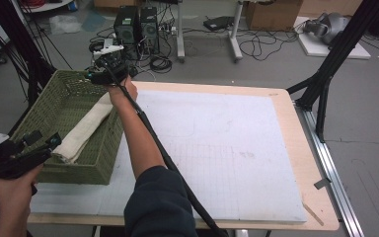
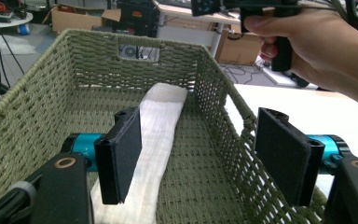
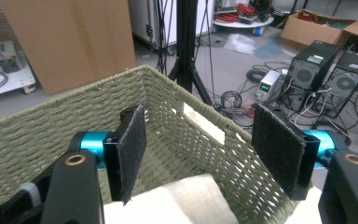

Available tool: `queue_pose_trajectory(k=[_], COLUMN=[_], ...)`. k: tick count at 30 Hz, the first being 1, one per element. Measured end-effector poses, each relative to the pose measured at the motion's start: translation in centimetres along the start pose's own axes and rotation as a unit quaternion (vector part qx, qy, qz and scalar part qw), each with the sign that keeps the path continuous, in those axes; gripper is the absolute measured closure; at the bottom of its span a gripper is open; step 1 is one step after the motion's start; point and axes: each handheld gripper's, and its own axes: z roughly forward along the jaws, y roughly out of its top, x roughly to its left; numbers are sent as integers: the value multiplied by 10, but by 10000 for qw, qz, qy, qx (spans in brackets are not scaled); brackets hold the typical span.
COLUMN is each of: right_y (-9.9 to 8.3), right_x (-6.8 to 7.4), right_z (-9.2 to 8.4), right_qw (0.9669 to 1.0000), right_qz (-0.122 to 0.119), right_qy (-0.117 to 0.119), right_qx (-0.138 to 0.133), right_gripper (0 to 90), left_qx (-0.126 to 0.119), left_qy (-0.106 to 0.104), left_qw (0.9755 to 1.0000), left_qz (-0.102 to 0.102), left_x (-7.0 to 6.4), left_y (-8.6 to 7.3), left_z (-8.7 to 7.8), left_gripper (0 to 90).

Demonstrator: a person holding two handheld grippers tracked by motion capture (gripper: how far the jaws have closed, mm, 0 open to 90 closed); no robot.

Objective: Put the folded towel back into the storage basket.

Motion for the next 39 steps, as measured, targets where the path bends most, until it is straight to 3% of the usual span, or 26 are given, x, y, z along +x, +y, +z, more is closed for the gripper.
queue_pose_trajectory(k=[7, 11, 18, 24, 31, 39], right_y=[-12, -19, -32, -46, -68, -96], right_x=[-17, -26, -43, -58, -71, -86], right_z=[-32, -51, -94, -127, -168, -217], right_qw=[9998, 9998, 9998, 9997, 9998, 9994], right_qz=[52, 10, -38, -83, -145, -296], right_qy=[167, 179, 164, 218, 148, -170], right_qx=[-86, -60, -106, -53, 12, 63], right_gripper=[330, 288, 220, 198, 174, 172], left_qx=[-22, 105, 93, 49, 44, 102], left_qy=[-245, -68, -522, -943, -1411, -1749], left_qw=[9997, 9999, 9986, 9954, 9896, 9832], left_qz=[39, 15, 55, 179, 275, 505], left_x=[-6, -13, -23, -36, -53, -74], left_y=[1, 1, 0, 1, 1, 2], left_z=[2, 6, 12, 19, 29, 41], left_gripper=[281, 215, 191, 193, 194, 195])
